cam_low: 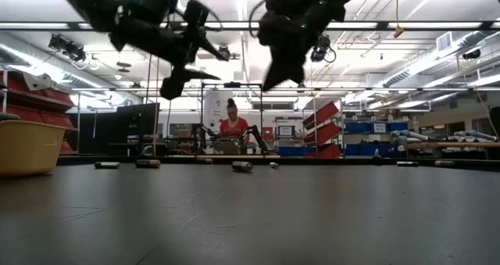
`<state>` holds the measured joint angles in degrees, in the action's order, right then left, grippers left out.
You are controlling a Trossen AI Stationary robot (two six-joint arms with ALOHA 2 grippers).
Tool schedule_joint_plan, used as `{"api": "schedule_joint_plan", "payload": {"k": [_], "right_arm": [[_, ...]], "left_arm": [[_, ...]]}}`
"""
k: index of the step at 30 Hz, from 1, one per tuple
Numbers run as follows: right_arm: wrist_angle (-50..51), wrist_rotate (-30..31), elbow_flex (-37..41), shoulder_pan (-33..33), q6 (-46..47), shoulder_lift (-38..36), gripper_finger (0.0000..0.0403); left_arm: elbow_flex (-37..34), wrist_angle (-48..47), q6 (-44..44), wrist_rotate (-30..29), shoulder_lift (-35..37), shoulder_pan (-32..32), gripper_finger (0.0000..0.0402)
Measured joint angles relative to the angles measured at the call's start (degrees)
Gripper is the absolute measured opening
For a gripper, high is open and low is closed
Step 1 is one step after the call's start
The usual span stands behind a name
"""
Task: Sort batteries
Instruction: Put the black battery into the yellow bin
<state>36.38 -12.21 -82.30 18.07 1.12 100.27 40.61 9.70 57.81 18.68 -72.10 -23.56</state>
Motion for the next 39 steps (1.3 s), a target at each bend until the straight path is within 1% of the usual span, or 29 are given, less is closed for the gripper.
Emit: {"api": "schedule_joint_plan", "payload": {"k": [1,3,4,6,9,12,16,19,23,26,28,31,34,35,39], "right_arm": [[1.72,-1.69,0.03,0.23,-0.51,-0.06,0.0018],[1.67,-4.42,0.92,0.47,-1.25,-0.63,0.0029],[1.55,-4.67,1.65,0.48,-1.24,-1.18,0.0033],[0.68,-5.34,2.83,0.28,-0.34,-2.14,0.0036],[1.2,-5.64,5.9,-0.04,3.41,-3.47,0.0034],[1.37,-2.05,10.04,-1.36,8.19,-5.33,0.0028],[0.86,5.06,15.41,-3.26,14.33,-8.96,0.0011],[0.72,9.52,18.46,-4.28,18.54,-12.62,0.0002],[0.63,13.62,20.85,-5.11,19.77,-18.49,0.0003],[0.85,15.15,22.31,-4.94,19.51,-22.75,0.0001],[1.08,15.13,23.19,-4.67,17.67,-25.27,0.0],[1.17,11.0,24.31,-4.4,12.54,-28.57,0.0],[0.93,5.23,25.75,-4.61,7.63,-31.93,0.0001],[0.96,4.23,26.28,-4.87,5.88,-32.84,0.0001],[1.14,3.61,28.15,-5.42,-0.47,-35.88,0.0001]], "left_arm": [[1.89,-5.55,-4.37,-0.02,-0.21,1.46,0.0192],[5.12,-15.83,-15.46,-0.06,-2.09,4.89,0.0191],[6.59,-18.17,-20.68,-0.65,-3.28,6.43,0.019],[8.97,-19.98,-26.77,-2.58,-4.99,8.32,0.019],[11.41,-18.79,-28.33,-3.13,-8.37,8.55,0.019],[13.21,-19.67,-23.85,-2.19,-13.12,8.18,0.019],[15.33,-19.31,-13.98,0.05,-19.71,8.64,0.0188],[16.51,-19.83,-7.57,-0.25,-23.78,9.79,0.0188],[18.84,-20.05,-0.95,-3.85,-27.1,11.37,0.0188],[20.18,-21.8,4.03,-9.39,-28.15,12.51,0.0188],[21.26,-21.75,5.85,-14.33,-28.24,13.42,0.0187],[23.08,-23.5,6.3,-18.73,-28.67,14.33,0.0187],[26.5,-30.18,9.97,-19.83,-30.38,14.36,0.0187],[27.68,-32.16,10.78,-20.33,-31.19,14.38,0.0187],[31.94,-34.34,15.31,-22.58,-34.24,15.28,0.0187]]}}
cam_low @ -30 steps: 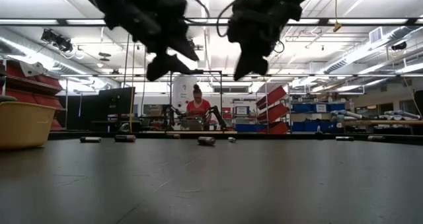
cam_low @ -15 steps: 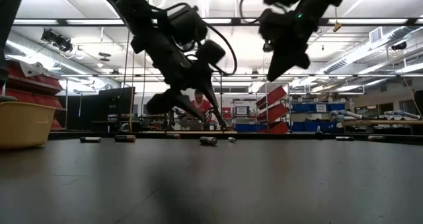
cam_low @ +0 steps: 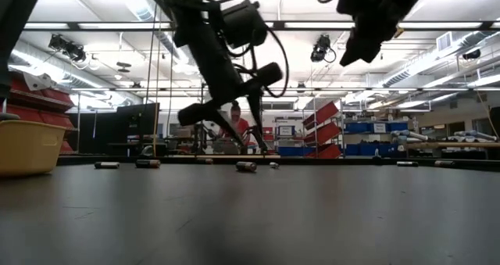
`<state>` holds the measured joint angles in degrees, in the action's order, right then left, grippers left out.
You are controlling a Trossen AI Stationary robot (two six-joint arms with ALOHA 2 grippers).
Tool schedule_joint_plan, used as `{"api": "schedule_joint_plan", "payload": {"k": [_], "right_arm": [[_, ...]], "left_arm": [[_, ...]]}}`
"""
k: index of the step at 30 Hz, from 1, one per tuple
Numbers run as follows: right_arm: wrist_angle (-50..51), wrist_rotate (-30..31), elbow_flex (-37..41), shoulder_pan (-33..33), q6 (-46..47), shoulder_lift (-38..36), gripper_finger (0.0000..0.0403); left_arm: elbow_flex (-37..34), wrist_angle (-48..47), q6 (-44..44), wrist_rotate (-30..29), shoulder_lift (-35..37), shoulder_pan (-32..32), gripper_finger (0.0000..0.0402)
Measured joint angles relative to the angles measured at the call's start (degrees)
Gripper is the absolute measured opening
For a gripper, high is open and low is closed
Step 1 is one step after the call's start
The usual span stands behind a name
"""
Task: Sort batteries
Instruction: Put the black battery into the yellow bin
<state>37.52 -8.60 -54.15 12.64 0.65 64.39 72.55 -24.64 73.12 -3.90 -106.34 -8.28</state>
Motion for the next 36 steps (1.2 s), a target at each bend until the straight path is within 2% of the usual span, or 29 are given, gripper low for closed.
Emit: {"api": "schedule_joint_plan", "payload": {"k": [5,9,12,17,23,29,33,36], "right_arm": [[-0.48,0.02,0.31,-0.02,-2.21,-1.6,0.0002],[-1.11,0.01,0.31,-0.56,-2.37,-2.43,0.0],[-1.08,0.0,0.33,-0.62,-3.07,-2.5,0.0001],[-0.86,0.0,0.33,-0.41,-3.66,-2.52,0.0],[-2.16,-0.91,0.33,1.96,-3.96,-2.67,0.0],[1.51,-3.39,0.33,4.04,-3.47,-6.31,0.0001],[2.18,-4.19,0.33,4.47,-4.19,-9.3,0.0],[2.38,-9.42,0.33,4.44,-3.72,-11.67,0.0]], "left_arm": [[6.14,-3.87,6.1,-2.6,-5.46,0.9,0.0187],[12.18,-11.98,8.54,-3.91,-9.34,1.64,0.0187],[16.43,-16.67,9.87,-6.33,-10.72,2.81,0.0187],[20.66,-18.74,11.17,-10.77,-10.82,3.95,0.0187],[21.95,-18.31,9.3,-12.43,-10.82,4.18,0.0187],[21.93,-14.74,8.27,-12.87,-10.82,3.88,0.0187],[21.92,-14.54,13.37,-13.0,-10.82,3.53,0.0183],[21.91,-15.38,19.7,-15.94,-10.82,4.48,0.0169]]}}
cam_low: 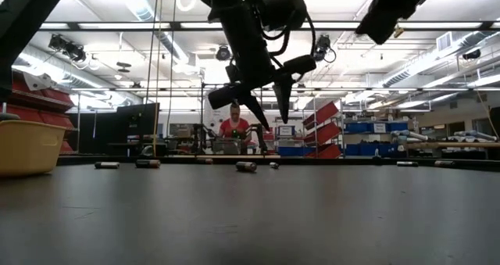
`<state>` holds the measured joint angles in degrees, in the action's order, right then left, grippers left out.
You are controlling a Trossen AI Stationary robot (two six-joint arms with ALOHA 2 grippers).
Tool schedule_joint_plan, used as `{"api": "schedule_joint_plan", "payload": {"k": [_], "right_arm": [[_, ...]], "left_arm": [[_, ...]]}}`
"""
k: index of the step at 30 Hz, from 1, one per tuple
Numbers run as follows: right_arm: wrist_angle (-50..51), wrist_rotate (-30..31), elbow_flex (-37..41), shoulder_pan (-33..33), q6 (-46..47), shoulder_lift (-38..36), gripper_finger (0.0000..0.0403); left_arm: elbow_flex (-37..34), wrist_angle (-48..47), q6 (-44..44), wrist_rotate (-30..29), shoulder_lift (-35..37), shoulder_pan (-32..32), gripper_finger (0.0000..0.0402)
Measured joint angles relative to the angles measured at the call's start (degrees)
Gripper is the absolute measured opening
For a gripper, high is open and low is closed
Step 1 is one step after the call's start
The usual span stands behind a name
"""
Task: Sort batteries
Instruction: Put the black battery into the yellow bin
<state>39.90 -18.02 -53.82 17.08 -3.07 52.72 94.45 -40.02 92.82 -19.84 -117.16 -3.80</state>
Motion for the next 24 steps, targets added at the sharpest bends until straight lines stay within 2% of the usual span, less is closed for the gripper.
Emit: {"api": "schedule_joint_plan", "payload": {"k": [3,6,14,24], "right_arm": [[0.71,-3.72,-0.02,-1.11,-0.06,-3.33,0.0],[1.19,-0.74,-0.02,-3.18,-0.62,-5.91,0.0],[3.31,0.43,-0.02,-6.49,-3.14,-10.06,0.0009],[4.1,0.49,-0.02,-5.32,-4.63,-14.87,0.0009]], "left_arm": [[-0.04,-3.07,7.98,-3.55,0.0,1.76,0.0155],[-0.04,-5.44,13.44,-4.62,0.0,2.6,0.015],[-0.07,-11.87,17.04,-3.79,-0.23,2.81,0.0161],[-0.09,-9.97,19.98,-2.01,-5.06,2.78,0.0178]]}}
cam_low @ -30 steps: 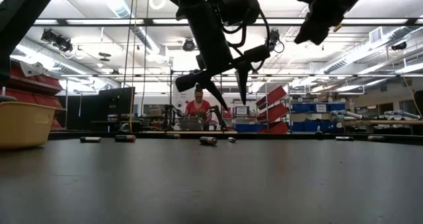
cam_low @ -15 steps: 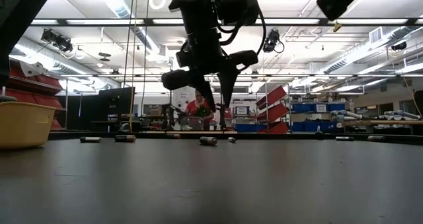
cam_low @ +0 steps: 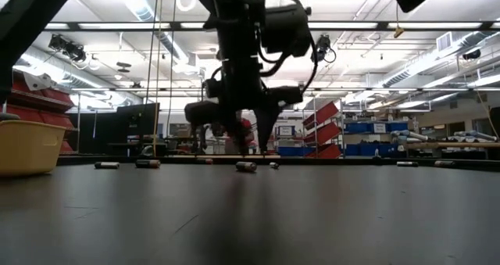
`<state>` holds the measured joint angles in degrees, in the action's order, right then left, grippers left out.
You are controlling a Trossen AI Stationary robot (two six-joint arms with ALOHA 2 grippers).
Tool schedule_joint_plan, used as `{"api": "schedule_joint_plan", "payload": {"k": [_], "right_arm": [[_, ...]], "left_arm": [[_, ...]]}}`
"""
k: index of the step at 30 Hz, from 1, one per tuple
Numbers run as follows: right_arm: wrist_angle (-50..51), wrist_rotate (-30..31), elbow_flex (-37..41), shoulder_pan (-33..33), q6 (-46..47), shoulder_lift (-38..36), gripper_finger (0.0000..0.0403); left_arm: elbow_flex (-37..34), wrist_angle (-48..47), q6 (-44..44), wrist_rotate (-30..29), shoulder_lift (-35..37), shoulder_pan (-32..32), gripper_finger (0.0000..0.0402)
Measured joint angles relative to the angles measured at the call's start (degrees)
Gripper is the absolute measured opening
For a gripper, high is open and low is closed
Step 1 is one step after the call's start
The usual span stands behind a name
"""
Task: Sort batteries
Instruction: Put the black battery into the yellow bin
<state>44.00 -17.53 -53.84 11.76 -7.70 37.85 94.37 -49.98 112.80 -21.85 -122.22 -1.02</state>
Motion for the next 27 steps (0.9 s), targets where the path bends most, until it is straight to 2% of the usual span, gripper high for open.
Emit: {"api": "schedule_joint_plan", "payload": {"k": [9,19,22,26,27], "right_arm": [[0.51,0.08,0.63,0.06,-0.02,0.33,0.0004],[0.75,-0.1,4.15,0.01,0.04,-0.1,0.0001],[0.0,-0.11,4.15,0.01,0.04,-0.65,0.0001],[-1.2,-0.11,4.15,0.06,0.2,-1.44,0.0001],[-1.49,-0.1,4.15,0.06,0.2,-1.55,0.0001]], "left_arm": [[-0.03,-2.02,1.08,-0.68,-2.27,-0.7,0.018],[0.2,-2.16,-1.68,2.42,-3.66,-2.04,0.0171],[0.22,-3.42,-5.02,3.91,-3.7,-2.29,0.0144],[0.17,-3.79,-8.46,5.19,-3.7,-2.38,0.0055],[0.17,-3.74,-8.9,5.16,-3.68,-2.36,0.0048]]}}
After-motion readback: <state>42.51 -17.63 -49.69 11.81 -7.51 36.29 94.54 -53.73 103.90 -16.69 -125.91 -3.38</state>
